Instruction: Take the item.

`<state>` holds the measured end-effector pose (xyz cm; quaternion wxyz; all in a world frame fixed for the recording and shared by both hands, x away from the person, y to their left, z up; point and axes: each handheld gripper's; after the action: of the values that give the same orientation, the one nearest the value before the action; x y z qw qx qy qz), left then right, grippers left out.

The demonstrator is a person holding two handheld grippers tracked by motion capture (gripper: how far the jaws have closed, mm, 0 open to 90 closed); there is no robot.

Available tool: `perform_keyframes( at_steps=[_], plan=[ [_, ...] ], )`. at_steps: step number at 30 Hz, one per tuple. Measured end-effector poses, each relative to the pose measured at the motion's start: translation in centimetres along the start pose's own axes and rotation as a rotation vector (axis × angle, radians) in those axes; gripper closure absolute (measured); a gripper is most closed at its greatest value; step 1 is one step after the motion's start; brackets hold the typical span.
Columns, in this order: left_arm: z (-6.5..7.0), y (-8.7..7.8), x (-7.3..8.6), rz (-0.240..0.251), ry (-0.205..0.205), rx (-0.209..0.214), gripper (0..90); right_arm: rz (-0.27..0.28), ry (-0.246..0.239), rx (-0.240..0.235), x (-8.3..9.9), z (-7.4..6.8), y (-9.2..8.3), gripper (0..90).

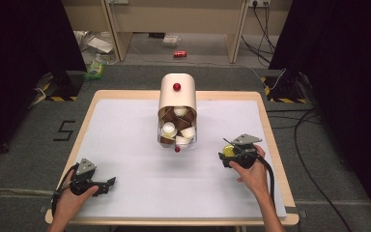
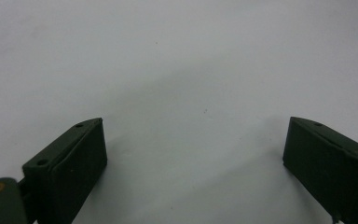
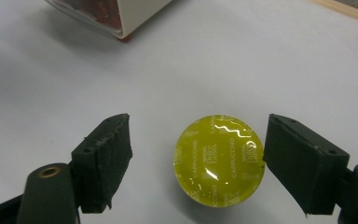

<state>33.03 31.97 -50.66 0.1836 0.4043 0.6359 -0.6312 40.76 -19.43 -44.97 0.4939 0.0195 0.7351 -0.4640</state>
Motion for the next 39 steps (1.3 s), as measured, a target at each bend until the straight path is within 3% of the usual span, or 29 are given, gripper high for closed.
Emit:
perform_keyframes(
  at_steps=[9,39],
  plan=[
    [0.0,0.0,0.0,0.000,0.000,0.000,5.5,-0.015,-0.017,-0.009,1.7,-1.4,-1.3,23.8],
    [0.0,0.0,0.0,0.001,0.002,-0.001,5.7,-0.070,-0.018,0.006,6.2,-2.3,-3.5,23.6]
  ],
)
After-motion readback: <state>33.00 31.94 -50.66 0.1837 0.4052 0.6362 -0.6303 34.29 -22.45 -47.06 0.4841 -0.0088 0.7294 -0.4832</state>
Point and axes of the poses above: each handheld gripper's, and its own axes: y roughly forward along the jaws, x roughly out of its underside, z roughly to its right, and after that the axes turned 14 degrees about -x, right-handed
